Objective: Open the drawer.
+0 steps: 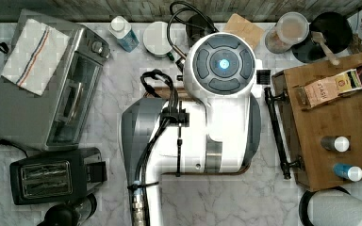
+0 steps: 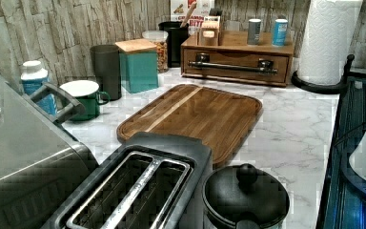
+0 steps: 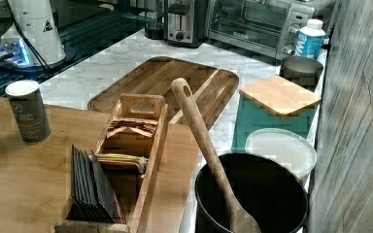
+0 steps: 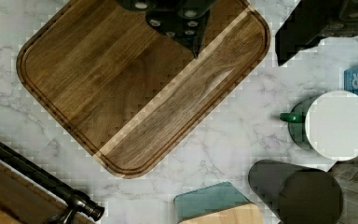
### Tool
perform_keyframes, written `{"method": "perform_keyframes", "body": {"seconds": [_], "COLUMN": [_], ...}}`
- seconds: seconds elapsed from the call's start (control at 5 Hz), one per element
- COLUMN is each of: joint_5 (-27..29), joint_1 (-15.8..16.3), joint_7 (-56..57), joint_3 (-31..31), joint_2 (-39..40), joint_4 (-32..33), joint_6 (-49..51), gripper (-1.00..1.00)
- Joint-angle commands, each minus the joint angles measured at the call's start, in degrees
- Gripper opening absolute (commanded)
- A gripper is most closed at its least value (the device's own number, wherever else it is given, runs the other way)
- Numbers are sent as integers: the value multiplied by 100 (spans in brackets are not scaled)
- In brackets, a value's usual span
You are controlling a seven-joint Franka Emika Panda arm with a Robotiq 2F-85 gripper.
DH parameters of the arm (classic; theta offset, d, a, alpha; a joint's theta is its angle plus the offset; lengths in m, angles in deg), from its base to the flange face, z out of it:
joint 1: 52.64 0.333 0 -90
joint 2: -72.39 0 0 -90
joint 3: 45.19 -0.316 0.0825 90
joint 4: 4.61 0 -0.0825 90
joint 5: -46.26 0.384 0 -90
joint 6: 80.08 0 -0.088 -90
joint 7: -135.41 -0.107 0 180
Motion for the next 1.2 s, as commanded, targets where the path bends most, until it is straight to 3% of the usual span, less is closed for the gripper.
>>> {"method": "perform_keyframes", "body": {"seconds": [0.2, 0.4, 0.8, 1.2], "joint_5": [0, -47, -70, -622], "joint_1": [2, -38, -272, -434], "joint_7": [0, 979, 3950, 4977], "joint_3": [-1, 15, 298, 474], "joint_2": [3, -241, -1051, -883], "joint_4": [-3, 363, 2039, 2583], "joint_6": [-1, -41, -1353, -2061], "gripper": [100, 100, 100, 100]}}
